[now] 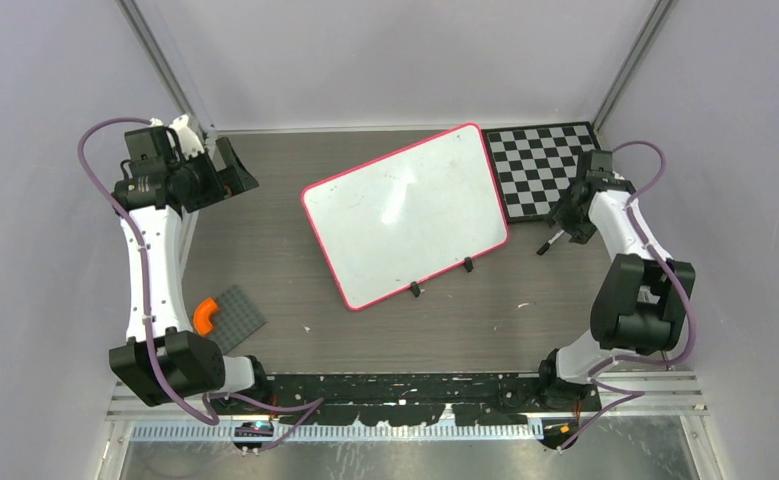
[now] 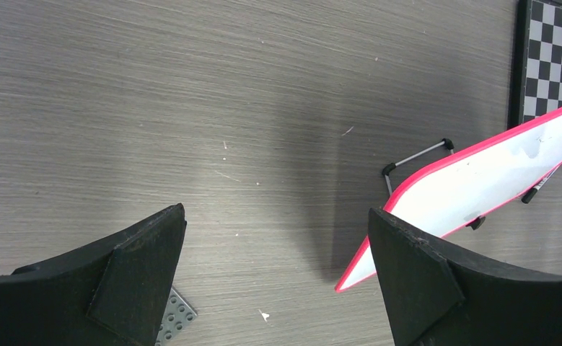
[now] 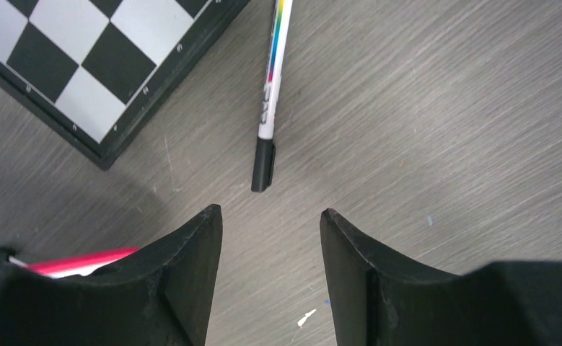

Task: Write a sentence on the whiteboard
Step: Open the whiteboard marker at the center of the board.

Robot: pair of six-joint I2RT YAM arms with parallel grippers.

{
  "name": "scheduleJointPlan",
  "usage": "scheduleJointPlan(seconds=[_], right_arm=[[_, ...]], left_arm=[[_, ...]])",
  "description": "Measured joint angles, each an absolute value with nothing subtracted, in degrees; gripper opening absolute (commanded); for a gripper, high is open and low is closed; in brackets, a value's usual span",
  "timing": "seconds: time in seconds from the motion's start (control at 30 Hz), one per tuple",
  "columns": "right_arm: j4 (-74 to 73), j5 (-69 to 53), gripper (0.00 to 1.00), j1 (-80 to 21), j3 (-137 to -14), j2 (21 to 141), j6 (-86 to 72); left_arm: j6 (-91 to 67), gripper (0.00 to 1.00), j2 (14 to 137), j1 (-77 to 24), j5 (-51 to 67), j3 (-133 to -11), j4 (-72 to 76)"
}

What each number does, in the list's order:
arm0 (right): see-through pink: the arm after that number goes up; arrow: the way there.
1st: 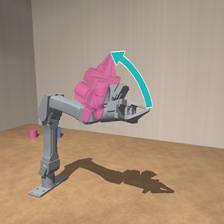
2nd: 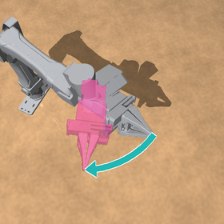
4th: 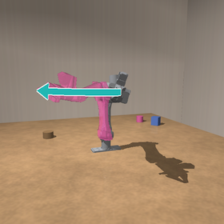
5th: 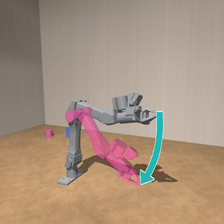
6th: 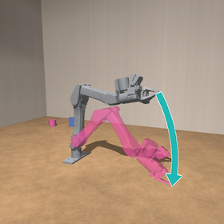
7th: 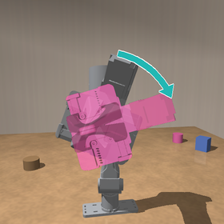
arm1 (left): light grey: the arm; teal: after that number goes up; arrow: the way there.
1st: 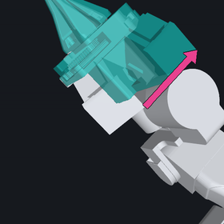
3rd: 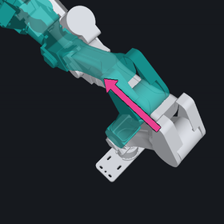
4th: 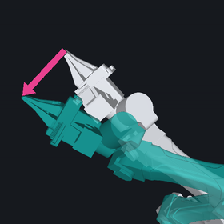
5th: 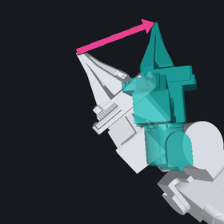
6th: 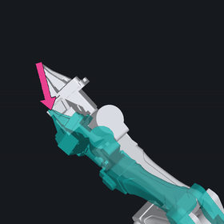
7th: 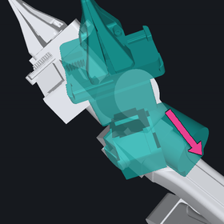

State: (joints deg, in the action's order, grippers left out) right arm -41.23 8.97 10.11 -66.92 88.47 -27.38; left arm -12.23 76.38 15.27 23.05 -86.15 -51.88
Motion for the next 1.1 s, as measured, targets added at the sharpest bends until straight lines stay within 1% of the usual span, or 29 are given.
scheduleJointPlan(seconds=[0.13, 0.27, 0.33, 0.7, 0.8, 0.9, 0.97, 1.03, 1.1], right_arm=[[-41.06, 10.68, 0.56, 10.31, -70.26, 92.64, -28.42], [-41.01, 12.49, 0.51, 10.37, -72.73, 96.71, -29.28], [-40.93, 13.28, 0.5, 10.48, -73.97, 99.18, -29.67], [-40.77, 14.28, 0.43, 11.49, -76.58, 108.47, -30.37], [-40.73, 14.11, 0.32, 11.66, -76.62, 110.06, -30.44], [-40.66, 13.43, 0.29, 11.88, -76.64, 111.2, -30.87], [-40.58, 13.17, 0.2, 11.99, -76.64, 111.2, -31.44], [-40.58, 12.64, 0.1, 12.14, -76.6, 111.2, -32.05], [-40.62, 12.16, 0.03, 12.45, -76.49, 111.2, -32.97]], left_arm=[[-12.1, 1.0, 76.38, 15.27, 22.24, -86.13, -51.92], [-11.84, 1.0, 76.38, 15.27, 21.56, -86.15, -52.12], [-11.73, 1.0, 76.38, 15.27, 21.34, -86.15, -52.21], [-11.27, 1.0, 76.38, 15.27, 19.35, -86.15, -53.63], [-10.92, 1.0, 76.38, 15.27, 18.81, -86.17, -54.11], [-10.33, 1.0, 76.42, 15.27, 18.41, -86.59, -54.81], [-10.09, 1.0, 76.62, 15.27, 18.35, -87.24, -55.18], [-9.96, 1.0, 76.93, 15.27, 18.17, -87.99, -55.29], [-9.76, 1.0, 77.36, 15.27, 18.06, -88.82, -55.64]])
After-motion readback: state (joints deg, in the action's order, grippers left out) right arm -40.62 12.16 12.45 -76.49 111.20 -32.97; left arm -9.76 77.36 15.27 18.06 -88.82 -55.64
